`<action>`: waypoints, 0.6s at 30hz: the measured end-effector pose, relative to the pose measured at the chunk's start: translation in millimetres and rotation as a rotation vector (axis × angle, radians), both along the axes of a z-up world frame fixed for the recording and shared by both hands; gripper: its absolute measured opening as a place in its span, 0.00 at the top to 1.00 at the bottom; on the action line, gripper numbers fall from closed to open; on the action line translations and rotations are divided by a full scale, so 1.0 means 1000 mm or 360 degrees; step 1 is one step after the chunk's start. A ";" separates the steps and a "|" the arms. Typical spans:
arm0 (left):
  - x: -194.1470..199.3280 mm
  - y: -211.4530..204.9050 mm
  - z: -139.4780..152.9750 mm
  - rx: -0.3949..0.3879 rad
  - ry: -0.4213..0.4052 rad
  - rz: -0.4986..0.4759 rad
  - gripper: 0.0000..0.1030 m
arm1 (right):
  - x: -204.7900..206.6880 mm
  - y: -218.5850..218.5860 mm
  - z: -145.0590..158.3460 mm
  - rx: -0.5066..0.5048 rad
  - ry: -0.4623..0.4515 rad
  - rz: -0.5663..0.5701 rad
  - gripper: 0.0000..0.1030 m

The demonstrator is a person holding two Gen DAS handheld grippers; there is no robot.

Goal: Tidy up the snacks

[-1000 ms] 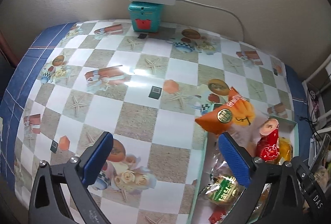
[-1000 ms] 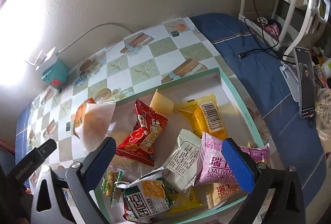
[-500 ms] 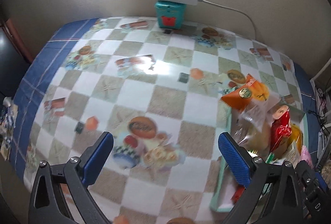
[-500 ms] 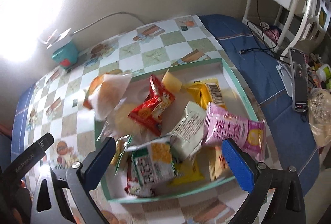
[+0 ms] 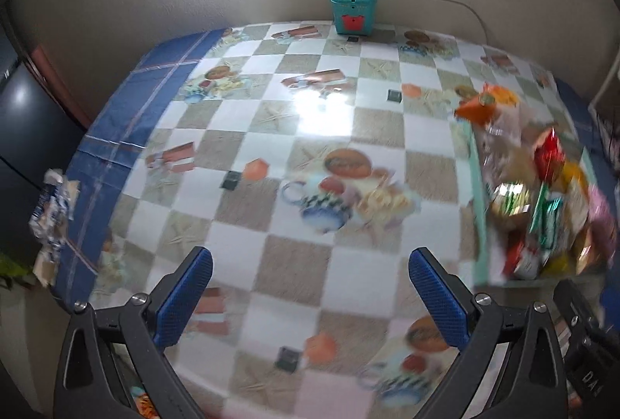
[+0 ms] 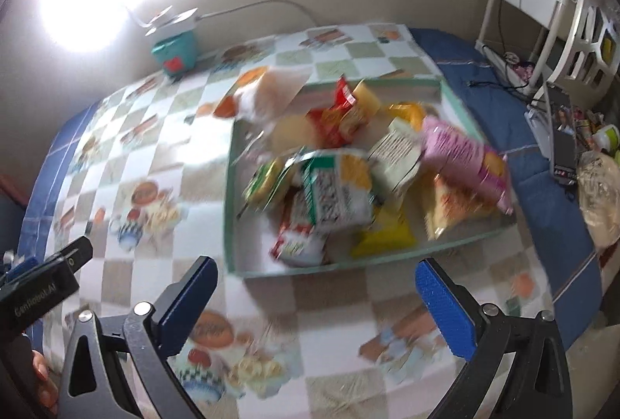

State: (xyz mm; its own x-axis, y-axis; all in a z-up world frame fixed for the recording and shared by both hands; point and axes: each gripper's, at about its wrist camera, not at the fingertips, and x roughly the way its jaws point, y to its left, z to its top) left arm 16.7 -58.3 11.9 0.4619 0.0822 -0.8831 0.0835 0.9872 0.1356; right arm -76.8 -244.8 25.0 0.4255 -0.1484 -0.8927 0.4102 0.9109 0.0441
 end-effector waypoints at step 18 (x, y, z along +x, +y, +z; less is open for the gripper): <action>-0.027 0.026 -0.001 0.0055 -0.0026 -0.0065 0.02 | -0.017 0.021 0.001 -0.0064 0.0003 0.0032 0.00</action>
